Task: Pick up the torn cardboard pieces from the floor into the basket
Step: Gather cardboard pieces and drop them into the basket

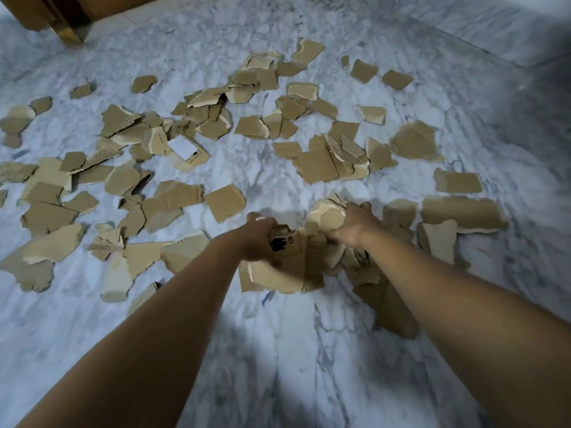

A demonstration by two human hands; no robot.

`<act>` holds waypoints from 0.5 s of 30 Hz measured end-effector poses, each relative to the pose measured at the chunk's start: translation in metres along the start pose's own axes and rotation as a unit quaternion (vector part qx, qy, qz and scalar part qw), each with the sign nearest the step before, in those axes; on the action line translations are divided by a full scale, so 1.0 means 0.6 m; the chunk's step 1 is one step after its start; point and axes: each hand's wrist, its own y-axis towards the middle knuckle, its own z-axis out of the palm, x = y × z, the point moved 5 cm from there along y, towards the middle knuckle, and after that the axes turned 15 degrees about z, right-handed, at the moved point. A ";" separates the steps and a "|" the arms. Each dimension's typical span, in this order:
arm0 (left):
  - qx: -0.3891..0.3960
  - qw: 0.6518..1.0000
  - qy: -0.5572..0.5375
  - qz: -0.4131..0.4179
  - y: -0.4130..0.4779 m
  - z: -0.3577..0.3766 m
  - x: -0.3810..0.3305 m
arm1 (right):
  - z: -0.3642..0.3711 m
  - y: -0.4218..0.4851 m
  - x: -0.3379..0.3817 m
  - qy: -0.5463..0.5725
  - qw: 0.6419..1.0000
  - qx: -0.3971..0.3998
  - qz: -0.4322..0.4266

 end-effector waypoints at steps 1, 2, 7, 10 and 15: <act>-0.003 1.000 -0.004 -0.002 0.006 0.006 0.000 | 0.004 0.007 -0.002 0.022 1.000 0.004 -0.004; -0.009 1.000 -0.010 -0.002 0.011 0.009 0.002 | 0.006 0.009 -0.003 0.035 0.999 0.012 -0.005; -0.036 0.999 -0.010 0.000 0.019 0.003 -0.002 | 0.007 0.003 -0.012 0.078 0.997 0.009 -0.005; -0.034 0.999 -0.011 -0.007 0.016 0.003 0.008 | 0.009 -0.007 -0.021 0.121 0.993 0.000 -0.008; -0.060 0.997 0.049 0.007 0.002 0.003 0.004 | -0.045 -0.003 -0.065 0.231 0.973 -0.011 0.006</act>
